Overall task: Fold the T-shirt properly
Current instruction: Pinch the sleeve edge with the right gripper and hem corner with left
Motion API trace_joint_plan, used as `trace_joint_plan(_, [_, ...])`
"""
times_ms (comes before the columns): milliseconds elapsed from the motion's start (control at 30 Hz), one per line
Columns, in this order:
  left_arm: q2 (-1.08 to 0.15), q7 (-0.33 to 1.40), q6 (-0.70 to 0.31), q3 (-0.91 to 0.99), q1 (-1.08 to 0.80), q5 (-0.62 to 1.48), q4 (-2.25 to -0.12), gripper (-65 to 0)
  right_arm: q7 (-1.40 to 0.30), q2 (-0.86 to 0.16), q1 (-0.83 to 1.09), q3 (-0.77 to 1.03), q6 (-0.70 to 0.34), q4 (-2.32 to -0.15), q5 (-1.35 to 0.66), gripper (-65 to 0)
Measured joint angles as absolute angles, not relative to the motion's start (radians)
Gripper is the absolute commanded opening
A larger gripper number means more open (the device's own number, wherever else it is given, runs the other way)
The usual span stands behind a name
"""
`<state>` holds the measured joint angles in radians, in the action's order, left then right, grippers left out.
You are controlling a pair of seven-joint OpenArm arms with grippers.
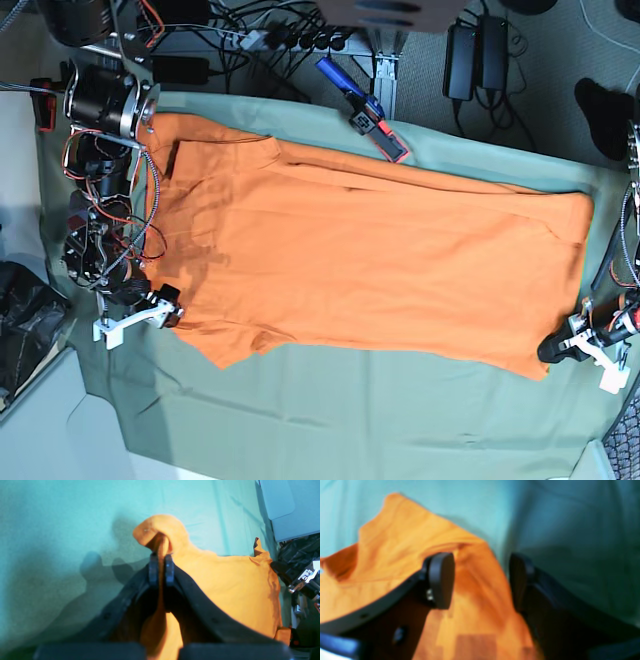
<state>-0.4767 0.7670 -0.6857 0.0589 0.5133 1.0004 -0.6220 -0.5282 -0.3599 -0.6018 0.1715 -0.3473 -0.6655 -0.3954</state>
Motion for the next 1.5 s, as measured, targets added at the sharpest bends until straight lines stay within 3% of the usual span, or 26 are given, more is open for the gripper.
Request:
trace_joint_plan(467, [-0.477, 0.767, -0.686, 0.059, 0.513, 1.0, -0.622, -65.0, -0.618, -0.316, -0.595, 0.168, -0.348, -0.743, -0.421, -31.1])
trace_joint_plan(533, [-0.479, 0.768, -0.686, 0.059, 0.513, 1.0, -0.622, -65.0, -0.63, -0.321, -0.593, 0.168, -0.348, -0.743, -0.421, -39.0])
trace_joint_plan(633, [-0.488, 0.768, -0.686, 0.059, 0.513, 1.0, -0.622, -65.0, -0.646, -0.331, -0.592, 0.168, -0.348, -0.743, -0.418, -61.5])
trace_joint_plan(667, [-0.492, 0.763, -0.686, 0.059, 0.514, 1.001, -0.622, -65.0, -0.646, -0.334, -0.59, 0.168, -0.348, -0.743, -0.419, -65.0])
trace_joint_plan(967, [-0.513, 0.779, -0.686, 0.059, 0.514, 1.013, -0.622, -65.0, -0.637, -0.36, -0.587, 0.168, -0.348, -0.743, -0.422, -65.0])
trace_joint_plan(1067, [-0.521, 0.865, -0.686, 0.059, 0.514, 1.088, -0.622, -65.0, -0.655, -0.377, -0.561, 0.168, -0.352, -0.771, -0.448, -65.0])
trace_joint_plan(1167, [-0.539, 0.983, -0.686, 0.059, 0.513, 1.2, -0.622, -65.0, -0.662, -0.399, -0.493, 0.167, -0.367, -0.849, -0.503, -65.0])
trace_joint_plan(1500, [-0.572, 1.087, -0.686, 0.058, 0.494, 1.319, -0.622, -65.0, -0.666, -0.434, -0.237, 0.166, -0.375, -1.182, -0.516, -65.0])
